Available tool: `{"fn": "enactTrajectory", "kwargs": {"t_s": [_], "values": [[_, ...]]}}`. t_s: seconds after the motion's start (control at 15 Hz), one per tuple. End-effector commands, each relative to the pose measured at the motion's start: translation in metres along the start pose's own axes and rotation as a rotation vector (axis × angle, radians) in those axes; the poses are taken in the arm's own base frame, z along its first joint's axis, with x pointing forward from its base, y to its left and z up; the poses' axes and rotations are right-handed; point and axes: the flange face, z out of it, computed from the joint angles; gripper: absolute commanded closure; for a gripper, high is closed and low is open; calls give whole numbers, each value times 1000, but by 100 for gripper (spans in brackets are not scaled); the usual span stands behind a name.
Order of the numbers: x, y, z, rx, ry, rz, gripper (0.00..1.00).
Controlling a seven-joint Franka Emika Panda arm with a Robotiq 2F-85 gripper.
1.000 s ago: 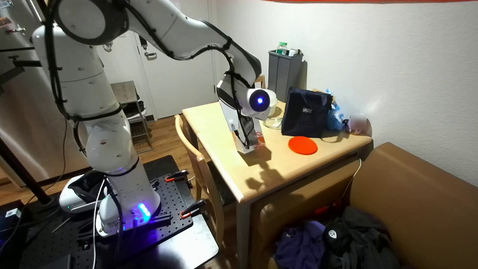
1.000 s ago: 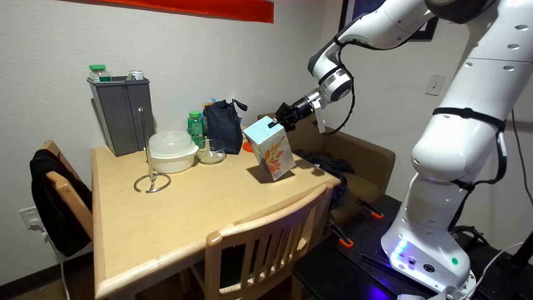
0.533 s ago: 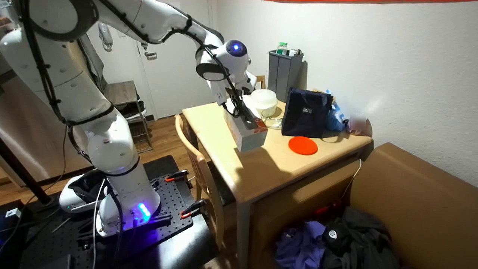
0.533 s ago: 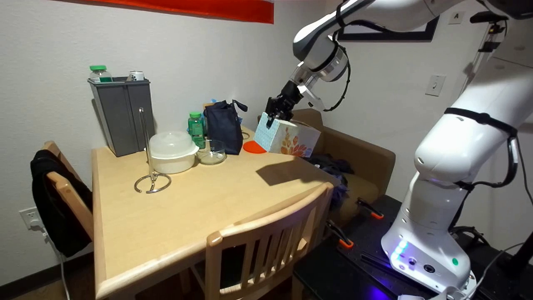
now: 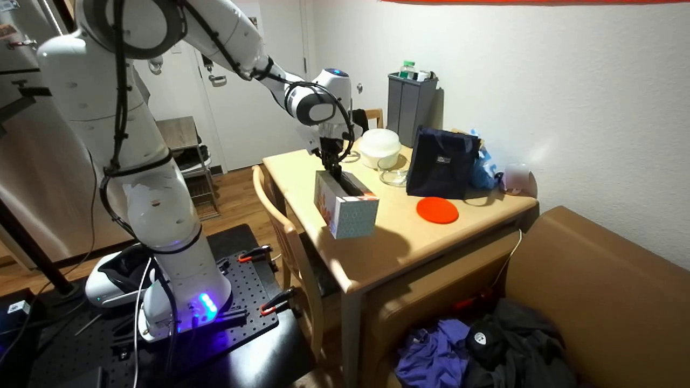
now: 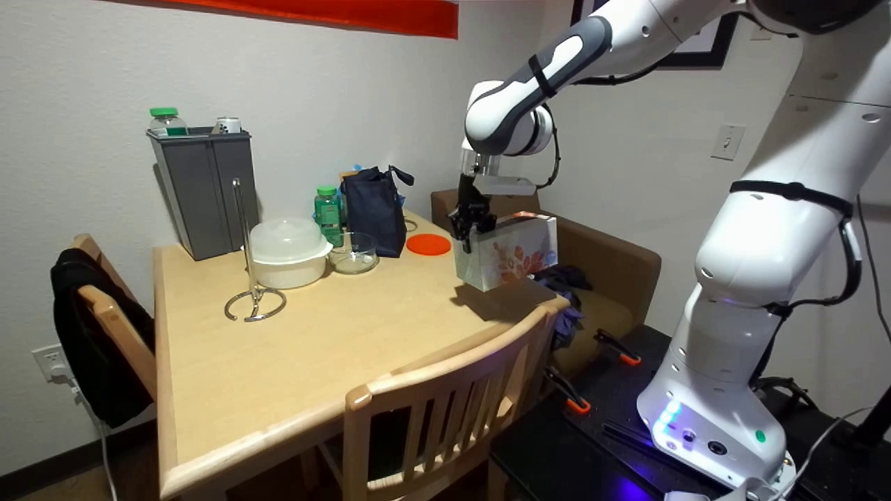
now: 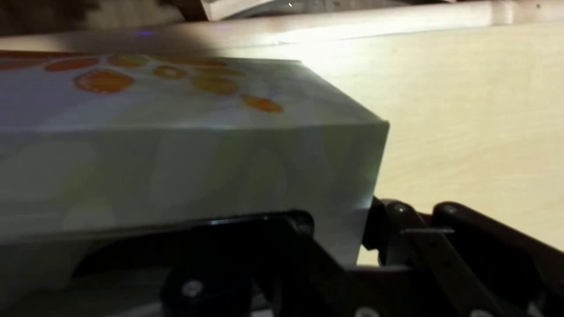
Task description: Place the tissue box upright on the table
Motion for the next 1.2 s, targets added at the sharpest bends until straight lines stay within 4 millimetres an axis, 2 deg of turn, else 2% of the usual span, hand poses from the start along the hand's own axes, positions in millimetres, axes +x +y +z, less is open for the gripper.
{"fn": "enactTrajectory", "kwargs": {"t_s": [0.0, 0.27, 0.47, 0.73, 0.87, 1.13], "values": [[20, -2, 13, -89, -137, 4, 100], [33, -23, 14, -59, -183, -50, 100], [45, -41, 9, 2, -134, -123, 100], [59, -53, 10, 129, -77, -219, 100], [66, -58, 17, 201, -41, -265, 100], [77, -59, 43, 273, -27, -303, 100]]}}
